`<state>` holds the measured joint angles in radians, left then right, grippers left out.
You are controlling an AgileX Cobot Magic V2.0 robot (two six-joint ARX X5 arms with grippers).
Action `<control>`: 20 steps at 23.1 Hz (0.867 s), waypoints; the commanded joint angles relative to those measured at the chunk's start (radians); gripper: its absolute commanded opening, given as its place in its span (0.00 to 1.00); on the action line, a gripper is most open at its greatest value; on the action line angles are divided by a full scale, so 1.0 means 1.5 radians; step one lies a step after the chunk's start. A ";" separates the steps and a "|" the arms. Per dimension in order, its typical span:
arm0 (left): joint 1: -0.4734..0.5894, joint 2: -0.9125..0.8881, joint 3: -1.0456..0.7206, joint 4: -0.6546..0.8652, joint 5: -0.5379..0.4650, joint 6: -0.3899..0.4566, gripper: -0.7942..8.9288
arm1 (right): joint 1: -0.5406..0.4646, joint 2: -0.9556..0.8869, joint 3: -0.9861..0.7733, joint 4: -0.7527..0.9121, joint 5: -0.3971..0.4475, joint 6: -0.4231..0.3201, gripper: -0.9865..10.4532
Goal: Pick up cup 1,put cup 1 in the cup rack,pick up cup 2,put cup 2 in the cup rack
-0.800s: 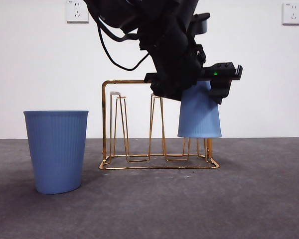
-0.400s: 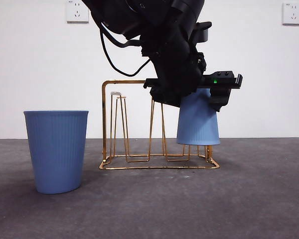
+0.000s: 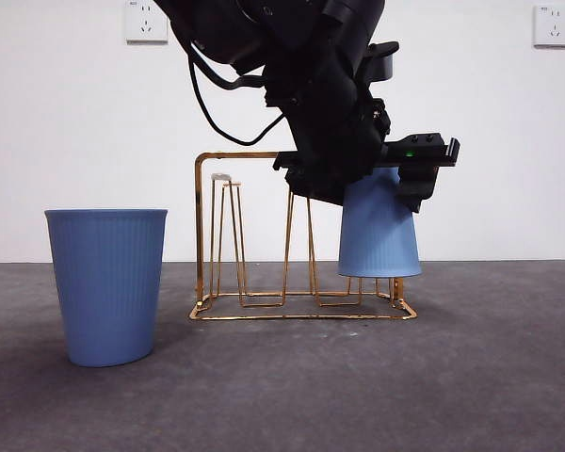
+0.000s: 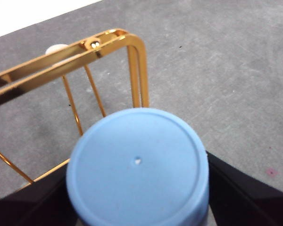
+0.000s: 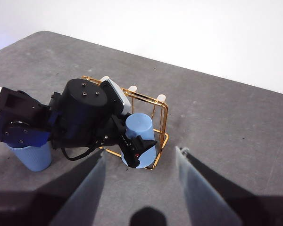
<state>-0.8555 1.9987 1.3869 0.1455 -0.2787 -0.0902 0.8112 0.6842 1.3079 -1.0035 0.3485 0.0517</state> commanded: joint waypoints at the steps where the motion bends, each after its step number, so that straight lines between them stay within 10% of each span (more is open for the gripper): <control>1: -0.004 0.018 -0.006 -0.016 0.022 -0.015 0.41 | 0.000 0.000 -0.003 0.001 0.000 -0.005 0.31; 7: -0.004 0.018 -0.002 -0.016 0.034 -0.015 0.58 | 0.000 0.000 -0.003 -0.002 0.000 -0.005 0.31; 20: -0.006 0.002 -0.002 -0.068 0.053 -0.028 0.58 | 0.000 0.000 -0.003 -0.007 0.000 -0.012 0.30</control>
<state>-0.8616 1.9881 1.3888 0.0555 -0.2192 -0.1055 0.8112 0.6842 1.3079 -1.0206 0.3485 0.0429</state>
